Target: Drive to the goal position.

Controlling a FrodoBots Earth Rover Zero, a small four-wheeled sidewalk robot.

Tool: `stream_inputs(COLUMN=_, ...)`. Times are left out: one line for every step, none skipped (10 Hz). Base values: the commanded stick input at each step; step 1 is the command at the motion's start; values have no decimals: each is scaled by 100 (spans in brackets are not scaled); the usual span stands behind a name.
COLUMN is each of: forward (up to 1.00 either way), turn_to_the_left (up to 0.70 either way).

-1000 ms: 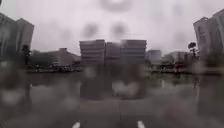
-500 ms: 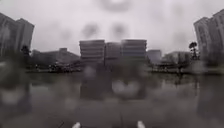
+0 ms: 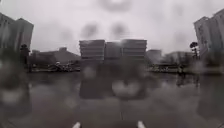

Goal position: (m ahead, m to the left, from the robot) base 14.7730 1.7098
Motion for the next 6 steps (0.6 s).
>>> stream_inputs(forward=70, turn_to_the_left=0)
stream_inputs(forward=70, turn_to_the_left=0)
stream_inputs(forward=70, turn_to_the_left=0)
stream_inputs(forward=70, turn_to_the_left=0)
stream_inputs(forward=70, turn_to_the_left=0)
stream_inputs(forward=70, turn_to_the_left=0)
